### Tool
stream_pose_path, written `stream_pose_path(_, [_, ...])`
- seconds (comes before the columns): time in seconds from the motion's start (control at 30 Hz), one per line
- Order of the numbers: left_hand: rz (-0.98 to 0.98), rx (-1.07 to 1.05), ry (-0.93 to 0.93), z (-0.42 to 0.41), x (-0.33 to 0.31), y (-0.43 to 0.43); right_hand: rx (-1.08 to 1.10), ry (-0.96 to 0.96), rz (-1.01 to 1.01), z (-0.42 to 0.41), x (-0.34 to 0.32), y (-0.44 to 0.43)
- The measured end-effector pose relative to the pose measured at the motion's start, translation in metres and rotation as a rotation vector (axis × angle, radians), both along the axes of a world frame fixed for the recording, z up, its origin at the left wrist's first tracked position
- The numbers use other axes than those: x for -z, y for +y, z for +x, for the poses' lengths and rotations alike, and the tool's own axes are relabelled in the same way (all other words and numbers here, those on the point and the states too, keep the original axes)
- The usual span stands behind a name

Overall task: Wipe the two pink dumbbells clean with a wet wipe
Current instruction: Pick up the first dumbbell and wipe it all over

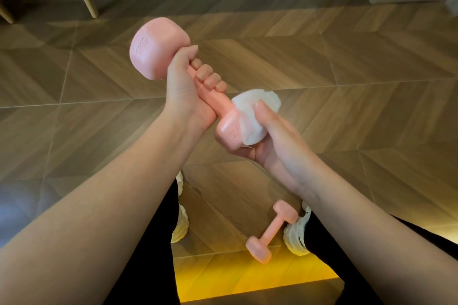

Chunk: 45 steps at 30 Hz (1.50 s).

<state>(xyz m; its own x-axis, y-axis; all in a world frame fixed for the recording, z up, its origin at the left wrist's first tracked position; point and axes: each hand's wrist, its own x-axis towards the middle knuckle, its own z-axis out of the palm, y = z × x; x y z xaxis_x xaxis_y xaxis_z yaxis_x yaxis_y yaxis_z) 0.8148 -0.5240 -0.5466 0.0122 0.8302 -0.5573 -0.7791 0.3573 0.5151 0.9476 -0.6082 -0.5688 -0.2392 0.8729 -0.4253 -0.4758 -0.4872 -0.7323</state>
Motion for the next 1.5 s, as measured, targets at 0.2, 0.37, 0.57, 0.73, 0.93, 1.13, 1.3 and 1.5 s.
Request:
stream_pose_path(0.2, [-0.014,-0.018,-0.015,-0.003,-0.002,0.001,-0.028,0.005,0.044,0.003,0.000,0.000])
stream_pose_path(0.37, [-0.038,-0.030,-0.028,-0.005,-0.003,0.001,-0.090,-0.107,0.126,0.004,0.001,-0.003])
stream_pose_path(0.57, [-0.041,-0.016,-0.024,-0.002,-0.004,0.000,-0.088,-0.259,0.130,0.005,0.005,-0.004])
stream_pose_path(0.73, [-0.038,-0.033,-0.036,-0.002,-0.005,0.002,-0.055,-0.109,0.122,0.005,0.005,-0.004])
stream_pose_path(0.93, [-0.038,-0.043,-0.053,-0.005,-0.005,0.003,-0.011,0.000,0.027,0.004,0.003,-0.001])
stream_pose_path(1.13, [-0.028,-0.022,-0.012,-0.002,-0.002,0.000,-0.090,-0.237,0.108,0.003,0.001,-0.002])
stream_pose_path(1.3, [-0.025,0.002,0.029,0.004,0.000,-0.004,-0.061,-0.351,0.118,-0.003,0.004,-0.005])
stream_pose_path(1.5, [-0.012,0.021,0.052,0.012,0.002,-0.004,-0.002,-0.358,0.038,-0.006,0.003,-0.006])
